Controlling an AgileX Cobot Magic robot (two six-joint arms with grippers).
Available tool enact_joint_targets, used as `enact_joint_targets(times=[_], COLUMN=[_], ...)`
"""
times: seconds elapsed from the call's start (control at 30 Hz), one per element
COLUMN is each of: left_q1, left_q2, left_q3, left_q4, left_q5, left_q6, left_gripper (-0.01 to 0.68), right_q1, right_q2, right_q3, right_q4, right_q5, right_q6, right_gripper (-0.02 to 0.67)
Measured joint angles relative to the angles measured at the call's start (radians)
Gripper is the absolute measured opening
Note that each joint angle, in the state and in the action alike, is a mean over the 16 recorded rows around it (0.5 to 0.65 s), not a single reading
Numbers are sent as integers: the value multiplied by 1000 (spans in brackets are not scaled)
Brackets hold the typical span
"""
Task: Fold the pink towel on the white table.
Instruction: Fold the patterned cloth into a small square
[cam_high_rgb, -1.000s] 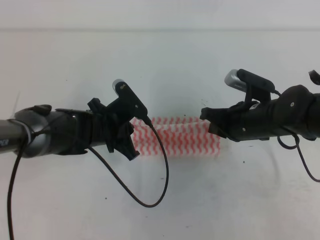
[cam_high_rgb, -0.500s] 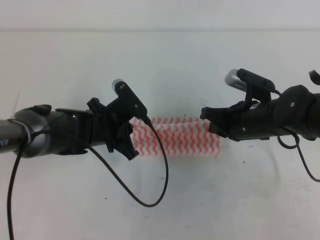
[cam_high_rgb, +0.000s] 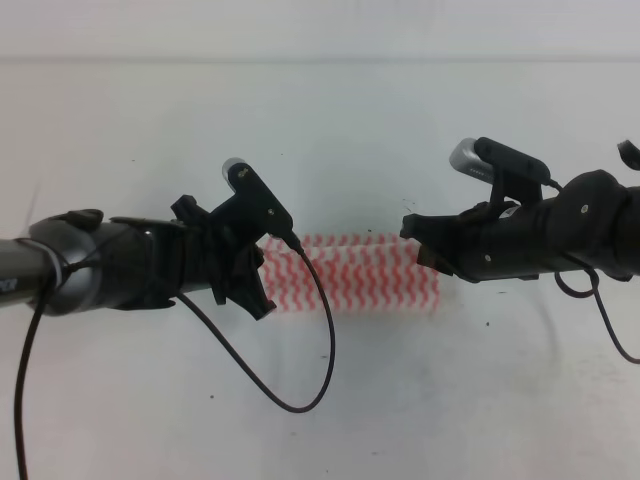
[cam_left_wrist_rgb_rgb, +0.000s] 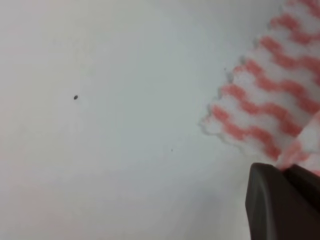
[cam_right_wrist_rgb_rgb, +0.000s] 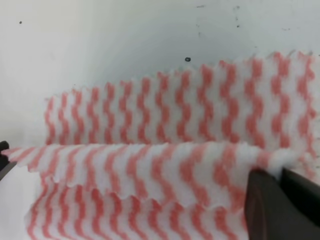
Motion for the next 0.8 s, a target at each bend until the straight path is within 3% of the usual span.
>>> enact_joint_targets(times=[0.8], left_q1=[0], left_q2=[12], left_q3=[0], left_q4=[-1], left_q5=[0], left_q6=[0], left_gripper=[-3], right_q1=[1], right_q2=[34], right_q3=[-48], right_q4=[-6], right_q5=[29], right_q6=[-15], right_gripper=[-16])
